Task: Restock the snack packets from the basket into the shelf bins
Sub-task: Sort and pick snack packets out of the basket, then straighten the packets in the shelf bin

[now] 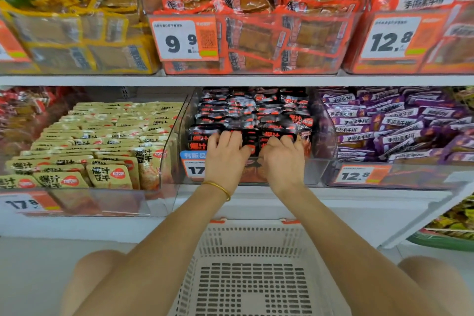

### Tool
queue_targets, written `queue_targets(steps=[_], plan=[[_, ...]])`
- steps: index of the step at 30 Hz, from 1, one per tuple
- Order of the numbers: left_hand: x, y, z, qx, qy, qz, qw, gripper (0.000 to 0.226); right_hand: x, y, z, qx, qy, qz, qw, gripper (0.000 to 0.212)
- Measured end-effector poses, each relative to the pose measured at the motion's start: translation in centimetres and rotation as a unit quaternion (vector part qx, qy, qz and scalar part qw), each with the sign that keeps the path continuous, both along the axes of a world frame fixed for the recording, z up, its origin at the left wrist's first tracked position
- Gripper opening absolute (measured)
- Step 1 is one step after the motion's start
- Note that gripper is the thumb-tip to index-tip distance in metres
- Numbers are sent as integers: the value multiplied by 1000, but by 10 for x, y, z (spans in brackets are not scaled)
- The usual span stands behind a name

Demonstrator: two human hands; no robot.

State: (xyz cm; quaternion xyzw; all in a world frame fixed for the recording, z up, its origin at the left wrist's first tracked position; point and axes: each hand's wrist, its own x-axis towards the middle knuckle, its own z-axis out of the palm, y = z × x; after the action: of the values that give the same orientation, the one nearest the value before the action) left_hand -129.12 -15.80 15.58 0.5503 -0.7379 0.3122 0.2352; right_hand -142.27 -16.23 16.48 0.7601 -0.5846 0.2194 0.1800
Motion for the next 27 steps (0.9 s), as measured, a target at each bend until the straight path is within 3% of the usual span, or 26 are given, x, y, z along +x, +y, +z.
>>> queue_targets(steps=[6,9,13,19,22,27], plan=[[-1,2,-12,-21,17,2,1000,21,-1,0,-11,19,-5,-1,1000,27],[3,6,-15,-12,23,-5,1000,7,-3,1,-13,28,10,4,1000,29],[15,33,-6,-7,43,0,999,14,0,10,-9,17,-16,16,1000,27],[60,86,17,-46,54,77,994,16,52,45,20,53,-70,141,986,23],[98,107,30,-22,83,111,990,18,82,60,42,90,-82,198,973,16],[178,111,50,57,134,140,979,33,154,76,67,187,-141,301,925,44]])
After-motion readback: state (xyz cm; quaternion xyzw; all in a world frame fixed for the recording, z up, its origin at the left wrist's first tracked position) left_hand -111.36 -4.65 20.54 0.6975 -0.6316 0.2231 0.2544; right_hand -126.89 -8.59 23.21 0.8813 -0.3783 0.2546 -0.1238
